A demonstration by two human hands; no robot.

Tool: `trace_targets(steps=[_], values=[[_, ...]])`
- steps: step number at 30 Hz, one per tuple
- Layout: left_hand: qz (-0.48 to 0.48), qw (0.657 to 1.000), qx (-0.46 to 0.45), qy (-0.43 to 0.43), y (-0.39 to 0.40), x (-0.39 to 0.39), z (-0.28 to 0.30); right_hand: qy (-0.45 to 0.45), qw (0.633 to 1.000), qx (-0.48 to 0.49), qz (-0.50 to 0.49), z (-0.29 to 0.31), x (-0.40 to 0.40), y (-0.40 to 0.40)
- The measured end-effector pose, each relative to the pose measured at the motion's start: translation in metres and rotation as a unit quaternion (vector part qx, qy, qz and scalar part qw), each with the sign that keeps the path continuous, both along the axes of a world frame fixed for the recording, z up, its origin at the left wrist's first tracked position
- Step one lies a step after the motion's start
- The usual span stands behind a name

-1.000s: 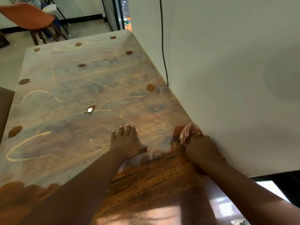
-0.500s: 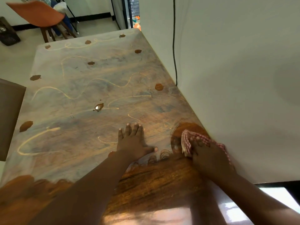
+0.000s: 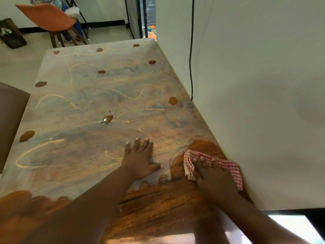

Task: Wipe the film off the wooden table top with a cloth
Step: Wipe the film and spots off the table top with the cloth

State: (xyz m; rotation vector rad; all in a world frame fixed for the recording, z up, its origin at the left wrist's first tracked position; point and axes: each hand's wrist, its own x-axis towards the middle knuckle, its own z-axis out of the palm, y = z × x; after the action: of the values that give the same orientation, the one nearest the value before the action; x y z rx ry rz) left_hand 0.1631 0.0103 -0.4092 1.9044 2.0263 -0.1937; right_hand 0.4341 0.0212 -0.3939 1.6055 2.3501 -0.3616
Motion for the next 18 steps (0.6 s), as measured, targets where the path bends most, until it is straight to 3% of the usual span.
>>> trace_targets(steps=[6, 10, 14, 18], values=[[-0.004, 1.0, -0.004, -0.025, -0.003, -0.004, -0.004, 0.062, 0.996, -0.011, 0.063, -0.005, -0.051, -0.017], [-0.014, 1.0, 0.006, -0.027, -0.003, -0.009, -0.008, 0.067, 0.992, -0.037, 0.104, -0.006, -0.026, -0.048], [-0.016, 0.999, 0.037, -0.022, -0.004, -0.01, -0.013, 0.033, 0.997, -0.01, 0.062, -0.003, -0.003, -0.032], [-0.012, 0.997, 0.06, -0.041, -0.005, -0.012, -0.011, 0.051, 0.998, -0.007, 0.034, -0.002, -0.043, -0.019]])
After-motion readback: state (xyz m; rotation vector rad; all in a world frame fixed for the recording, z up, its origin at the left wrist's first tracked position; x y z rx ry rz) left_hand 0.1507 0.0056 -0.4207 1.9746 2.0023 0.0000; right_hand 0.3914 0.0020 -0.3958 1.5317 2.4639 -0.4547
